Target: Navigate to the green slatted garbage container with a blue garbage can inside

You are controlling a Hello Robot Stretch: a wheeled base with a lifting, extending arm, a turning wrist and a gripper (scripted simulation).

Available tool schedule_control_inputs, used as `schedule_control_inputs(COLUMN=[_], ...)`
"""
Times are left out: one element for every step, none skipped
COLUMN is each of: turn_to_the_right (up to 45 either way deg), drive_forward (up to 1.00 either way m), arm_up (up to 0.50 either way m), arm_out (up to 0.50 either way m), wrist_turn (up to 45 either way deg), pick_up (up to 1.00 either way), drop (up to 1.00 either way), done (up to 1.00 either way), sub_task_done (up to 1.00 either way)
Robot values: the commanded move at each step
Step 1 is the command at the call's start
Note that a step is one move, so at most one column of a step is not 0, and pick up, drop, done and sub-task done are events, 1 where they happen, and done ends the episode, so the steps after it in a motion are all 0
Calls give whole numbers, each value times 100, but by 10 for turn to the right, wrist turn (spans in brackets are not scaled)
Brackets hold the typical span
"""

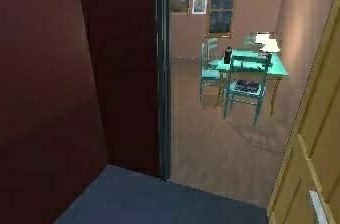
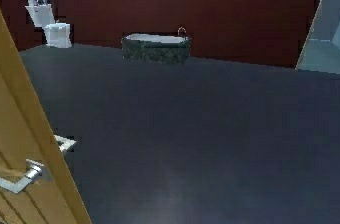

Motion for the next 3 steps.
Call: schedule_control_inputs(turn_to_the_right=[0,120,0], drive_forward=[40,0,100], arm_up=[0,0,0], arm_out=[0,0,0], wrist_turn=[0,0,0], pick_up=[0,0,0], drop=[0,0,0], done=[0,0,0], sub_task_done=[0,0,0])
